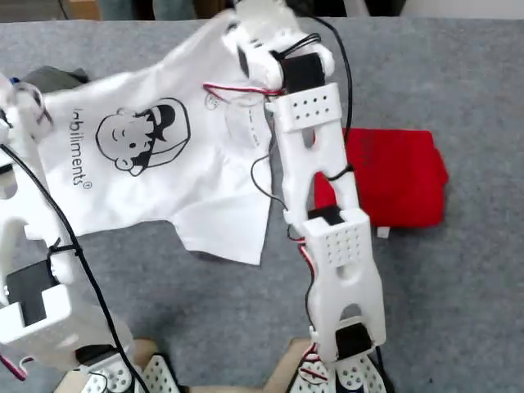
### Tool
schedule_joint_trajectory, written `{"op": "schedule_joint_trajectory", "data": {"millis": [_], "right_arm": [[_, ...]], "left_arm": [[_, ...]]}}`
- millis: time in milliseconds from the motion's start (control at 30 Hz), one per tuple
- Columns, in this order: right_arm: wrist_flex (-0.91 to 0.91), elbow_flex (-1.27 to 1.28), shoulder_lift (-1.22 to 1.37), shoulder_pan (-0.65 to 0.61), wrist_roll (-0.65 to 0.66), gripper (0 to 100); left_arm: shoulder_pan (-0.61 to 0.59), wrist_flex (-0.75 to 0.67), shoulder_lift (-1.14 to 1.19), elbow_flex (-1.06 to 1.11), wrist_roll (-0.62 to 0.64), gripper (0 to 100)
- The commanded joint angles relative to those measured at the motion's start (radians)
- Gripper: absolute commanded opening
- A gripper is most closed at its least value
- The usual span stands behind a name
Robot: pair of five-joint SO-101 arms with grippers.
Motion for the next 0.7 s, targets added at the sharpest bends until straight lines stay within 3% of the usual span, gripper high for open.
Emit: {"op": "schedule_joint_trajectory", "data": {"millis": [0, 233, 533, 667], "right_arm": [[0.328, -0.088, 0.012, -0.043, 0.005, 1.3], [0.376, -0.019, -0.051, -0.083, 0.035, 1.3], [0.364, 0.59, -0.369, -0.135, 0.083, 1.3], [0.245, 0.889, -0.518, -0.137, 0.103, 1.3]], "left_arm": [[0.007, 0.025, -0.014, 0.154, -0.115, 3], [-0.097, -0.072, -0.015, 0.401, -0.222, 3], [-0.183, -0.08, -0.005, 0.45, -0.359, 3], [-0.211, -0.115, -0.005, 0.443, -0.368, 3]]}}
